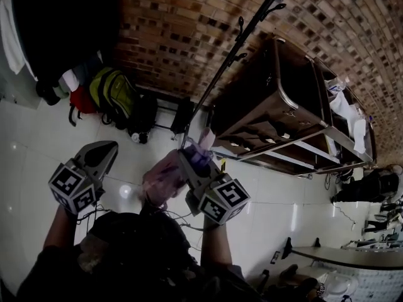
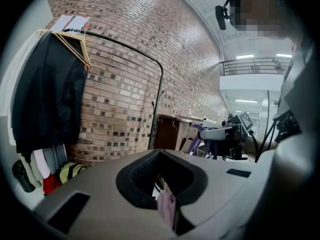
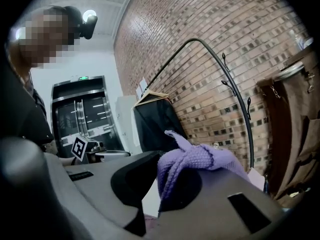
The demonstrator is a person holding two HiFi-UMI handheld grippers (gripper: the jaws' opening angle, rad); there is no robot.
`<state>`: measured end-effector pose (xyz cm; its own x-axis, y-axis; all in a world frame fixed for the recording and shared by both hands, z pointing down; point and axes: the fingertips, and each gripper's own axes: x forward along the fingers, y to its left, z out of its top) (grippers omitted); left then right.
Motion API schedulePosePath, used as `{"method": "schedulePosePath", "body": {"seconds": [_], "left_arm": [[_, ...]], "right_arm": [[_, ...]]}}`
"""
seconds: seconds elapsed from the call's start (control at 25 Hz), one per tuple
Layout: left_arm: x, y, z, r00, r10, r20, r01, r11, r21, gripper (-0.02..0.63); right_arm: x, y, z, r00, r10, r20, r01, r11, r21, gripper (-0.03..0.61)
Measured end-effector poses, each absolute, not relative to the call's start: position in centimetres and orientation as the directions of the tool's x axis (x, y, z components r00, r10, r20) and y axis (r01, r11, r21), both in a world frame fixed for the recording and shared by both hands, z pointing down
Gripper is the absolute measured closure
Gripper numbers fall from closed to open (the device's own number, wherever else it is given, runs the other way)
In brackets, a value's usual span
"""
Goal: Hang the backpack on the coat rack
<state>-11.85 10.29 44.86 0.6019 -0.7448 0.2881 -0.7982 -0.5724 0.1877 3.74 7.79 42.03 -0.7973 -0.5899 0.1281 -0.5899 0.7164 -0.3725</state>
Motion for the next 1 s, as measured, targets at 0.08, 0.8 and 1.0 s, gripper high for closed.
{"method": "schedulePosePath", "body": {"seconds": [0.08, 0.8, 1.0], "left_arm": [[-10.6, 8.9, 44.9, 0.605, -0.742, 0.29, -0.796, -0.579, 0.179, 0.601], [-3.2, -6.0, 43.4, 0.719, -0.676, 0.163, -0.693, -0.68, 0.238, 0.601], [-2.8, -12.7, 44.2, 0.761, -0.626, 0.169, -0.648, -0.722, 0.243, 0.601]], "right_arm": [[4.5, 6.5, 41.9, -0.802, -0.582, 0.133, -0.585, 0.722, -0.37, 0.581], [5.4, -6.5, 39.8, -0.827, -0.548, 0.121, -0.555, 0.766, -0.323, 0.581], [3.3, -12.4, 39.7, -0.84, -0.526, 0.131, -0.538, 0.778, -0.324, 0.581]]}}
